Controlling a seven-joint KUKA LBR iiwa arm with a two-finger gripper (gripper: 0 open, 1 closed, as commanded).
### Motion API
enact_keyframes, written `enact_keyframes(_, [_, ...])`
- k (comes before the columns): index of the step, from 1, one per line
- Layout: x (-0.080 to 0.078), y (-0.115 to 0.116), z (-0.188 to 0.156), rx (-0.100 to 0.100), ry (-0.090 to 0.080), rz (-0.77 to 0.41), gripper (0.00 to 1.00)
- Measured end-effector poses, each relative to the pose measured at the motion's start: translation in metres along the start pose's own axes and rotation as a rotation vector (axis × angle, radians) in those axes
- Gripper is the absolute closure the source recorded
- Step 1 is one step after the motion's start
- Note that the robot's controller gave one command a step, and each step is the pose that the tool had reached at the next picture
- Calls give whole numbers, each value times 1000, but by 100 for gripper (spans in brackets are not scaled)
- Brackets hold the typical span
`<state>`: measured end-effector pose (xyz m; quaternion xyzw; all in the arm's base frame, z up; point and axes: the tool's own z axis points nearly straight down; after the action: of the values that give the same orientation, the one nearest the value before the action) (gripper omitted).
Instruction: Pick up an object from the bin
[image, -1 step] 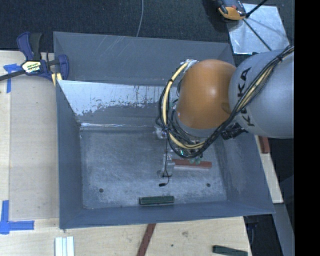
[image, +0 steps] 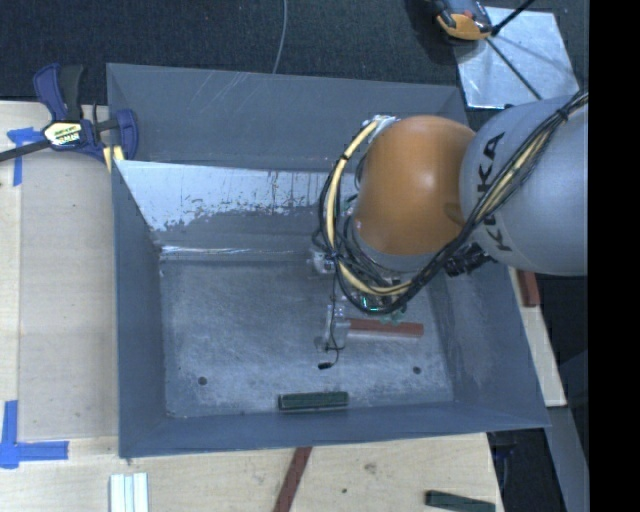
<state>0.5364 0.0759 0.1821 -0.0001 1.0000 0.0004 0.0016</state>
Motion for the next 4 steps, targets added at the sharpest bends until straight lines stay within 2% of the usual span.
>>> enact_keyframes(1, [9, -16, 36, 0, -5, -77, 0])
enact_keyframes(2, [32, -51, 68, 1, 1, -91, 0])
enact_keyframes(3, [24, -68, 92, 1, 0, -235, 0])
enact_keyframes(4, [-13, -82, 96, 0, 0, -224, 0])
